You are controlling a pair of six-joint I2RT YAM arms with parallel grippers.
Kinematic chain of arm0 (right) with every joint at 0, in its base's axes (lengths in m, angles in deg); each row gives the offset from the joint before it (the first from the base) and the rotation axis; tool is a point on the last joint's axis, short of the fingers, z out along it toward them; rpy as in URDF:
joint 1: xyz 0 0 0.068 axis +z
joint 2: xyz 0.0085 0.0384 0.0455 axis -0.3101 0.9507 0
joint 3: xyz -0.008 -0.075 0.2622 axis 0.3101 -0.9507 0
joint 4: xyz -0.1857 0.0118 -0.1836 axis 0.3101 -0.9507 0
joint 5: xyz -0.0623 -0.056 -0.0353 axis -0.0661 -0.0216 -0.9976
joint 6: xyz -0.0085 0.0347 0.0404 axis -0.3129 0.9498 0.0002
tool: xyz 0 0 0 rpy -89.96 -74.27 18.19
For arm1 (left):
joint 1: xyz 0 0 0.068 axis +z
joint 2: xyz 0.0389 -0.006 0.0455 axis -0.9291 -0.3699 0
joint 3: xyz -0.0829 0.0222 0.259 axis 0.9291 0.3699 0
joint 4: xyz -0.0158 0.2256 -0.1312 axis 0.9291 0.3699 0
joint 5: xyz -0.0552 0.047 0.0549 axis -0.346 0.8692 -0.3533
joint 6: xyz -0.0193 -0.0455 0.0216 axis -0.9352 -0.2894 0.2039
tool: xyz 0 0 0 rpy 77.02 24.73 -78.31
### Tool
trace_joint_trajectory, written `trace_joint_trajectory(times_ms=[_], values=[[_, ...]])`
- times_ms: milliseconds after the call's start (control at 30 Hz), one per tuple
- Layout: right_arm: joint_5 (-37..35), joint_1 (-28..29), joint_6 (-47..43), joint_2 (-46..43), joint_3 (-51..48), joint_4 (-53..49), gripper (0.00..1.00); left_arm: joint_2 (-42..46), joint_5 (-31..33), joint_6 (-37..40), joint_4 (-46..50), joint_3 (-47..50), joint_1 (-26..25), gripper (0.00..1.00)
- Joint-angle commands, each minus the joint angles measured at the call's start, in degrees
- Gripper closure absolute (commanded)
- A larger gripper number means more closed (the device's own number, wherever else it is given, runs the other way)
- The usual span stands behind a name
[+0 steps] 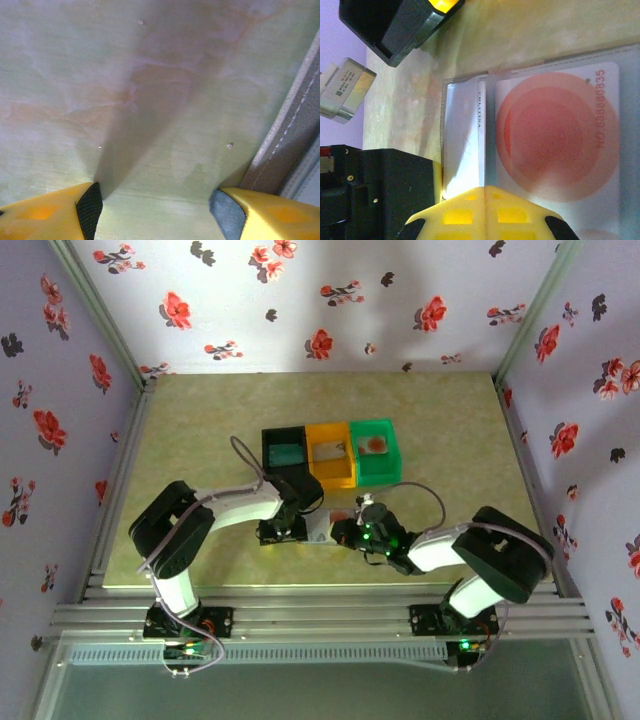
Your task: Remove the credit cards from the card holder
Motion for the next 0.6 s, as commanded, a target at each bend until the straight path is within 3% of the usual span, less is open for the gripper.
trace_joint_trajectory(times_ms=[0, 400, 567], values=[[-1.34, -0.56, -2.67, -3.49, -0.40, -5.34, 1.00, -8.75, -11.28, -0.91, -11.47, 5.42, -3.62, 0.32], [-4.49, -1.96, -7.41, -18.54, -1.01, -20.83, 1.00, -8.59, -12.00, -0.57, -11.45, 5.18, -3.54, 0.32], [-4.71, -3.24, -9.72, -26.88, -1.01, -28.46, 1.00, -3.08, -11.46, 1.46, -9.12, 5.70, -1.35, 0.32]])
